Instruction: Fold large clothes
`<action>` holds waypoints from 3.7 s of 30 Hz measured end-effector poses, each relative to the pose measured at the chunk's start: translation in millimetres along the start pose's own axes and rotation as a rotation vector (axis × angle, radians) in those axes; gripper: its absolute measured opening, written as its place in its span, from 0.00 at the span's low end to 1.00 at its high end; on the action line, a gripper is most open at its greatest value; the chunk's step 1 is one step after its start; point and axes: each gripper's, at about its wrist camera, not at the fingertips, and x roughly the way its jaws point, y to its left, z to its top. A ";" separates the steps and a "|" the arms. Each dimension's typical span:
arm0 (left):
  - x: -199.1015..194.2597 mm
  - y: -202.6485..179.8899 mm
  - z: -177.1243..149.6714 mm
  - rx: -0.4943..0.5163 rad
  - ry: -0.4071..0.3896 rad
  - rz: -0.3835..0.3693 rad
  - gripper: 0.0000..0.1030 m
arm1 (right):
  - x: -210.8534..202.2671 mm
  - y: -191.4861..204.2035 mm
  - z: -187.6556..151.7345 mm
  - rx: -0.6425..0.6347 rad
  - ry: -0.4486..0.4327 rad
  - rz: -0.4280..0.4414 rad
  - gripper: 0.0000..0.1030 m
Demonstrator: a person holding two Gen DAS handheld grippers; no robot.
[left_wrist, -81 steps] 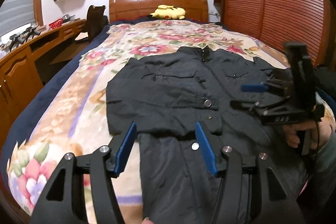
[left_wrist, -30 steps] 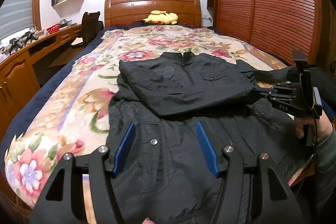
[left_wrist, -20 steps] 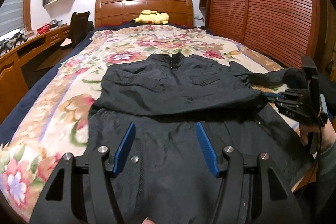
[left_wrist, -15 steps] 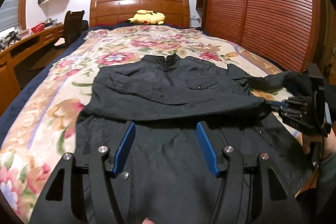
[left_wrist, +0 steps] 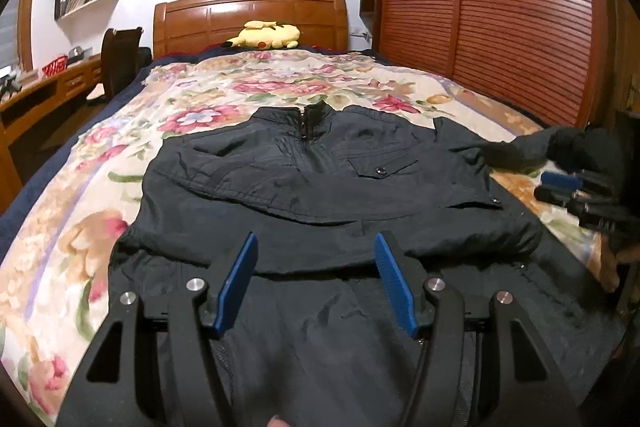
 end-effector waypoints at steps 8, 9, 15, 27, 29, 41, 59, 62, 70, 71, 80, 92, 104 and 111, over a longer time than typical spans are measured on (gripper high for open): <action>9.6 -4.3 -5.7 -0.002 0.009 -0.025 0.59 | 32.7 -6.5 3.2 -0.005 0.065 0.015 0.51; 10.2 -4.1 -6.5 -0.004 0.010 -0.023 0.59 | 39.2 -5.5 4.7 -0.016 0.079 0.013 0.51; 13.2 -3.3 -12.0 -0.011 0.010 -0.014 0.59 | 71.9 -19.8 4.0 0.004 0.149 0.019 0.51; 16.6 -4.0 -18.4 -0.009 0.009 -0.007 0.59 | 86.5 -29.3 -7.1 0.055 0.192 0.068 0.13; 16.3 -2.9 -19.6 -0.015 0.008 -0.006 0.59 | 82.0 -30.4 -4.8 0.058 0.166 0.031 0.13; 18.0 1.0 -21.8 -0.023 0.014 -0.004 0.59 | 61.5 -28.0 -0.5 0.050 0.093 -0.069 0.13; 19.3 0.2 -21.8 -0.016 0.015 -0.007 0.59 | 16.5 -62.2 2.5 0.000 0.121 -0.200 0.63; 18.7 0.0 -21.4 -0.016 0.013 -0.013 0.59 | 7.3 -78.4 6.7 0.006 0.121 -0.217 0.63; 18.3 -1.6 -21.4 -0.017 0.013 -0.028 0.59 | 4.1 -138.6 32.9 0.053 0.152 -0.313 0.63; 18.5 -2.0 -21.3 -0.016 0.014 -0.028 0.59 | 7.4 -147.6 35.2 0.076 0.159 -0.329 0.63; 18.7 -2.2 -21.5 -0.019 0.013 -0.032 0.59 | 42.6 -205.8 45.0 0.316 0.195 -0.388 0.63; 16.8 -2.1 -22.2 -0.026 0.009 -0.041 0.59 | 57.6 -239.4 10.3 0.529 0.226 -0.412 0.74; 16.6 -2.9 -22.0 -0.022 0.020 -0.039 0.59 | 76.6 -261.3 7.1 0.655 0.162 -0.351 0.54; 17.0 -2.2 -21.9 -0.029 0.017 -0.040 0.59 | 57.1 -233.5 49.9 0.424 0.108 -0.421 0.04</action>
